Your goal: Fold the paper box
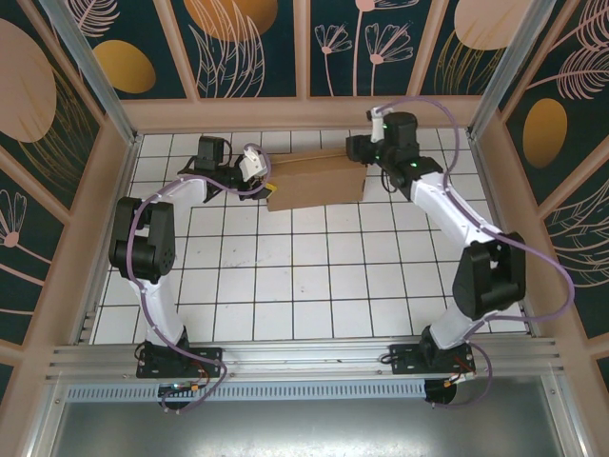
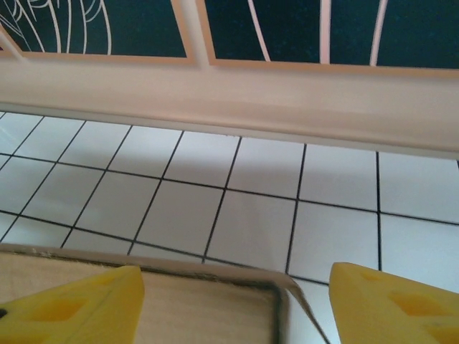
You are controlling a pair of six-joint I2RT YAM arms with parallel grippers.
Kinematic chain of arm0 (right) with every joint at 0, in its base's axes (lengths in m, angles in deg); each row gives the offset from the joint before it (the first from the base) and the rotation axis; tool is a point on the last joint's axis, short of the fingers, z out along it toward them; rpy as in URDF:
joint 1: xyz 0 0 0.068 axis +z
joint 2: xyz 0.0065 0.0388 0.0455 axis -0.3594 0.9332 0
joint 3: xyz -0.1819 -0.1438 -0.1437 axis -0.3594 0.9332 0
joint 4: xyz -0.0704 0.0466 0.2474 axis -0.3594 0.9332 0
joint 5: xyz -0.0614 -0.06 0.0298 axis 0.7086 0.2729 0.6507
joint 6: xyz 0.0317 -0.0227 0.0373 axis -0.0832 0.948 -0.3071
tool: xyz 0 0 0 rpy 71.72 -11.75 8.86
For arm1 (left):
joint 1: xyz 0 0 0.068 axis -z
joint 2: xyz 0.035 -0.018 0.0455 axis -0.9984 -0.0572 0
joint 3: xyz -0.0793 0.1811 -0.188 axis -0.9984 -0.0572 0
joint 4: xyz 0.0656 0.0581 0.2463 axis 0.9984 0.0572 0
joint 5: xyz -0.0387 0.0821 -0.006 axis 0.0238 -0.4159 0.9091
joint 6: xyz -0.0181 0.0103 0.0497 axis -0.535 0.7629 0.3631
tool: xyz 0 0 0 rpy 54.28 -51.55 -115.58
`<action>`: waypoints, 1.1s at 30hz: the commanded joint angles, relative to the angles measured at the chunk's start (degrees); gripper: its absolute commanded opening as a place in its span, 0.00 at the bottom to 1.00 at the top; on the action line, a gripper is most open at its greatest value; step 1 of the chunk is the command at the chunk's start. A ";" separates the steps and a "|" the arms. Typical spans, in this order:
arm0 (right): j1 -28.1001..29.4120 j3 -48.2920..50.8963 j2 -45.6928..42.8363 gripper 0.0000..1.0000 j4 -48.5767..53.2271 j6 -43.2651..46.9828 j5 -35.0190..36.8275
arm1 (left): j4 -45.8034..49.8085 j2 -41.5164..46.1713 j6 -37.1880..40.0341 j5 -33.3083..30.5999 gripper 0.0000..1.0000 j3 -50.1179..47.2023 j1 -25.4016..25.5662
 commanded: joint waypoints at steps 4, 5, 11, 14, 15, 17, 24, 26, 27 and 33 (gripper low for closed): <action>-10.69 9.55 -7.25 0.64 -6.44 10.76 -24.58 | 7.01 -2.67 3.81 1.77 0.46 3.00 0.13; -11.69 10.50 -7.48 0.64 -5.61 14.56 -28.11 | 7.48 -2.82 4.03 1.82 0.46 3.26 0.19; -12.35 10.28 -5.45 0.56 0.55 28.01 -30.96 | 9.38 -2.91 5.74 2.61 0.47 3.65 0.15; -12.42 7.64 -2.69 0.48 3.01 30.29 -29.68 | 10.26 -2.91 6.43 2.90 0.47 3.80 0.20; -12.46 6.56 -1.76 0.45 4.01 30.93 -29.33 | 10.38 -2.89 6.47 2.93 0.47 3.84 0.20; -12.45 4.29 0.05 0.39 5.81 31.60 -29.43 | 10.56 -2.86 6.64 2.89 0.47 3.85 0.18; -12.46 -1.40 4.77 0.16 9.25 32.10 -31.09 | 10.60 -2.70 6.83 2.98 0.47 3.58 0.19; -12.45 -1.99 5.17 0.04 9.28 31.81 -31.19 | 10.66 -2.68 6.78 3.00 0.47 3.58 0.20; -12.42 -2.18 5.15 0.03 9.41 31.80 -31.34 | 10.66 -2.59 6.82 3.02 0.47 3.56 0.12; -11.30 -2.03 4.82 0.00 9.14 29.78 -29.93 | 9.43 -2.58 5.50 2.71 0.47 3.27 0.15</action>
